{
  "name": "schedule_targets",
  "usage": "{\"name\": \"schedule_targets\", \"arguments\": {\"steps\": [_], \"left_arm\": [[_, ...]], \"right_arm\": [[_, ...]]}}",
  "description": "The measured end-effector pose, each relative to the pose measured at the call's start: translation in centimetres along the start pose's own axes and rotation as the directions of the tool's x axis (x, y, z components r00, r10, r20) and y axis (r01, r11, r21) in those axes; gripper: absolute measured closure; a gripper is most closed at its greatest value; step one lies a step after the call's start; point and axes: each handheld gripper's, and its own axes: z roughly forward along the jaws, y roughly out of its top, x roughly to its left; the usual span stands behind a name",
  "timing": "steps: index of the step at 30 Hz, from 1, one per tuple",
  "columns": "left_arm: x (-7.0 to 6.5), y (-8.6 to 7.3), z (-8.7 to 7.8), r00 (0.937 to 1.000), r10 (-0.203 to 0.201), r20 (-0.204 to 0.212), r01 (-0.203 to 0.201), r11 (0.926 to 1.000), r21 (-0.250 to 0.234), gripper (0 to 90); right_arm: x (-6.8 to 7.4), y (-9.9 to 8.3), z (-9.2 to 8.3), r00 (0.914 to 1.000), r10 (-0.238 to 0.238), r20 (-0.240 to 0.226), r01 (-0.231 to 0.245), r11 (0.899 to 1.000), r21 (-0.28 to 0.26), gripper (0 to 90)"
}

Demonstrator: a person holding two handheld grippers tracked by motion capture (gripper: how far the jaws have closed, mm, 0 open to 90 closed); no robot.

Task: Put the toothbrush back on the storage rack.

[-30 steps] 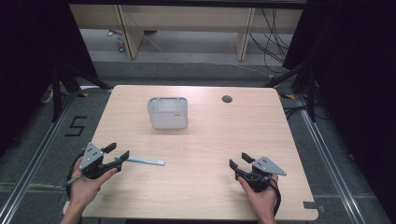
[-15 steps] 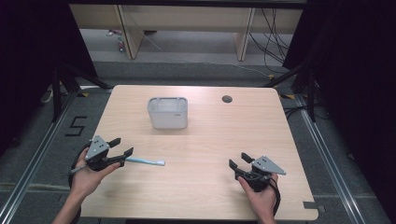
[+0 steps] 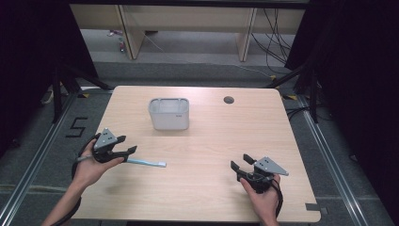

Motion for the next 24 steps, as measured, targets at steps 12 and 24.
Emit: {"name": "schedule_targets", "arguments": {"steps": [12, 24], "left_arm": [[1.2, 2.0, 0.4, 0.9934, 0.108, 0.038, -0.111, 0.9911, 0.075, 42.8], [1.2, 3.0, 0.7, 0.9769, 0.195, 0.087, -0.206, 0.9686, 0.139, 50.2]], "right_arm": [[-0.1, 0.0, 0.0, 1.0000, -0.010, 0.002, 0.010, 1.000, -0.002, 37.4], [0.1, 0.0, 0.0, 0.9995, 0.030, -0.011, -0.030, 0.999, 0.015, 37.0]]}}
